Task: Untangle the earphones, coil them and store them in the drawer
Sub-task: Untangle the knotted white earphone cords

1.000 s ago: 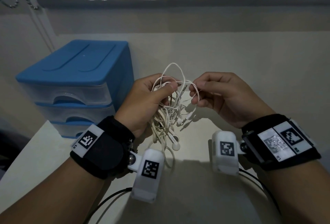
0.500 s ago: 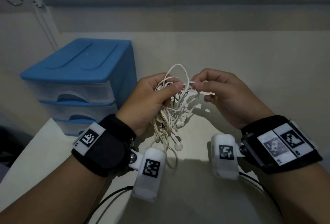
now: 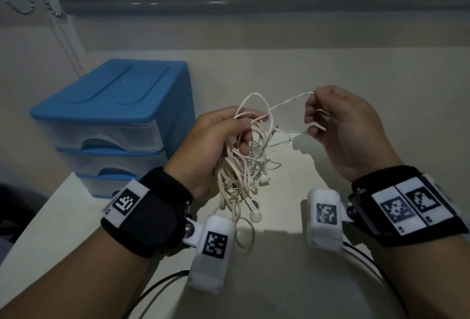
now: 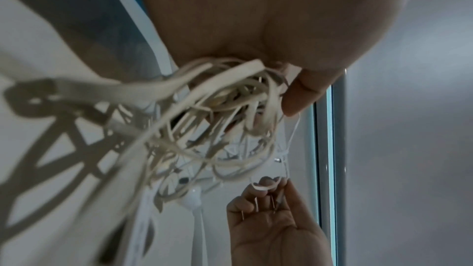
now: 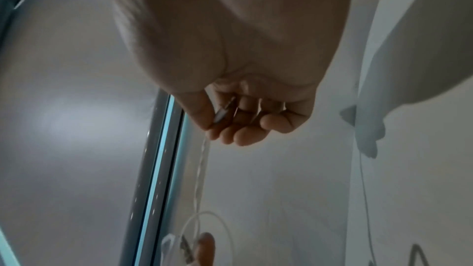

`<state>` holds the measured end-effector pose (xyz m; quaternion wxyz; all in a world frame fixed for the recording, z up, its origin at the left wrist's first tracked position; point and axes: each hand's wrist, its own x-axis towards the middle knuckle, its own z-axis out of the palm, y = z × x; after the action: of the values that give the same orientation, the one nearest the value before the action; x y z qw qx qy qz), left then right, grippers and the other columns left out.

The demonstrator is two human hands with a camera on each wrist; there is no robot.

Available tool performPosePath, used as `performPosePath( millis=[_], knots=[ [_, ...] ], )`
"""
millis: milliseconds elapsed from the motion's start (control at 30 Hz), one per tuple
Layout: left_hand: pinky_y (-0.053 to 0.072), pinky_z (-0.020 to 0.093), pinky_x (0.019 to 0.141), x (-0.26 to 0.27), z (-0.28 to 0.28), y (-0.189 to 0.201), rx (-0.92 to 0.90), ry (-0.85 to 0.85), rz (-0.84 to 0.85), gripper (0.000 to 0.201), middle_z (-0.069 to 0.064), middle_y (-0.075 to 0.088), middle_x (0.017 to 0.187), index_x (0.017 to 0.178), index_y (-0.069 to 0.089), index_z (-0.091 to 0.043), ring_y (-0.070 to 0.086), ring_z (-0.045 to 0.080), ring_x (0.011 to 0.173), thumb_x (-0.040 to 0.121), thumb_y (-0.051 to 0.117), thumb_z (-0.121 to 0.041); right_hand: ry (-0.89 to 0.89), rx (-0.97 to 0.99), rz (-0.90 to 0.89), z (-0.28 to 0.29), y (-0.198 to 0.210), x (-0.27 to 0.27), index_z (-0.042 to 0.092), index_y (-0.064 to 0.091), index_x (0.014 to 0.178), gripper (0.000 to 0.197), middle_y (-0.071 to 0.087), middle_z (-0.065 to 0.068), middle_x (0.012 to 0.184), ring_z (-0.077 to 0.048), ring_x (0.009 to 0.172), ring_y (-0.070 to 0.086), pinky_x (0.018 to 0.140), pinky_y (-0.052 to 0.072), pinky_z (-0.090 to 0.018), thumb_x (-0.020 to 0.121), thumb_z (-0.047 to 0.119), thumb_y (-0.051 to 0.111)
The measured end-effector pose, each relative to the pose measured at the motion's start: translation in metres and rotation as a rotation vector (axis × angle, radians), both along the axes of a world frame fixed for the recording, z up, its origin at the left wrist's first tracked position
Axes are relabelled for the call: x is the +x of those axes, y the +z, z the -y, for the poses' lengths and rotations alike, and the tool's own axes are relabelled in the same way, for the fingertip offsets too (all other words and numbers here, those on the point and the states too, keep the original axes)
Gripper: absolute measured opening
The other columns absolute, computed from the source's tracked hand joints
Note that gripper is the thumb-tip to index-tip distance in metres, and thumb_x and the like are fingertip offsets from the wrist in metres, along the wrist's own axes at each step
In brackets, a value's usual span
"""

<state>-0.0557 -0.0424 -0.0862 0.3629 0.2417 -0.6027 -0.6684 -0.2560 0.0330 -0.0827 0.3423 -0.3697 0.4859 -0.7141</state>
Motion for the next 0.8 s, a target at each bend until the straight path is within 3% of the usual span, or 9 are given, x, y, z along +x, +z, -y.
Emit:
performPosePath(
  millis=[167, 267, 333, 400, 467, 633, 800],
  knots=[
    [0.041, 0.026, 0.052, 0.001, -0.001, 0.002, 0.137, -0.054, -0.069, 0.038, 0.011, 0.055, 0.076, 0.114, 0.068, 0.005, 0.050, 0.017, 0.058, 0.093, 0.039, -0.005, -0.055, 0.060, -0.023, 0.000, -0.001, -0.003, 0.021, 0.061, 0.060, 0.039, 0.058, -0.004, 0.069, -0.017, 0.060, 0.049, 0.058, 0.032, -0.030, 0.097, 0.011, 0.052],
    [0.041, 0.023, 0.049, 0.001, -0.002, 0.004, 0.157, -0.041, -0.072, 0.038, 0.011, 0.055, 0.077, 0.119, 0.064, 0.010, 0.050, 0.016, 0.059, 0.094, 0.038, 0.000, -0.061, 0.143, -0.157, 0.002, -0.005, -0.001, 0.013, 0.064, 0.073, 0.026, 0.058, -0.003, 0.066, -0.015, 0.059, 0.048, 0.060, 0.035, -0.029, 0.097, 0.012, 0.054],
    [0.045, 0.021, 0.049, 0.001, -0.002, 0.003, 0.108, -0.007, -0.034, 0.032, 0.011, 0.057, 0.076, 0.117, 0.066, 0.008, 0.053, 0.015, 0.060, 0.095, 0.044, 0.007, -0.079, 0.191, -0.241, 0.002, -0.006, 0.000, 0.014, 0.067, 0.078, 0.020, 0.061, 0.000, 0.068, -0.011, 0.060, 0.052, 0.058, 0.038, -0.023, 0.096, 0.013, 0.059],
    [0.051, 0.021, 0.053, 0.001, -0.002, 0.002, 0.073, 0.003, -0.005, 0.028, 0.010, 0.061, 0.078, 0.117, 0.069, 0.004, 0.057, 0.015, 0.063, 0.096, 0.050, 0.008, -0.127, 0.196, -0.302, 0.001, -0.006, 0.001, 0.019, 0.073, 0.087, 0.011, 0.069, 0.004, 0.084, -0.002, 0.067, 0.060, 0.056, 0.044, -0.016, 0.093, 0.013, 0.065],
    [0.055, 0.023, 0.058, 0.001, -0.001, 0.001, 0.078, 0.005, -0.001, 0.027, 0.011, 0.063, 0.080, 0.119, 0.068, 0.002, 0.061, 0.015, 0.066, 0.097, 0.053, 0.006, -0.148, 0.128, -0.369, 0.000, -0.004, 0.001, 0.024, 0.074, 0.094, 0.010, 0.070, 0.008, 0.097, 0.001, 0.080, 0.061, 0.063, 0.045, -0.012, 0.091, 0.016, 0.069],
    [0.059, 0.029, 0.066, 0.002, -0.002, 0.001, 0.058, -0.010, -0.004, 0.032, 0.014, 0.067, 0.087, 0.127, 0.065, -0.003, 0.065, 0.017, 0.072, 0.098, 0.053, 0.004, 0.012, -0.047, -0.558, -0.003, -0.002, 0.013, 0.020, 0.077, 0.096, 0.010, 0.072, -0.004, 0.102, -0.011, 0.083, 0.057, 0.078, 0.047, -0.022, 0.088, 0.014, 0.075],
    [0.060, 0.036, 0.066, 0.002, 0.000, 0.002, 0.050, -0.036, -0.006, 0.042, 0.018, 0.071, 0.091, 0.136, 0.056, -0.015, 0.069, 0.024, 0.073, 0.098, 0.052, 0.005, 0.060, 0.023, -0.725, 0.000, -0.006, 0.018, 0.025, 0.080, 0.097, 0.014, 0.064, -0.007, 0.097, -0.010, 0.077, 0.053, 0.075, 0.044, -0.021, 0.086, 0.017, 0.079]
  ],
)
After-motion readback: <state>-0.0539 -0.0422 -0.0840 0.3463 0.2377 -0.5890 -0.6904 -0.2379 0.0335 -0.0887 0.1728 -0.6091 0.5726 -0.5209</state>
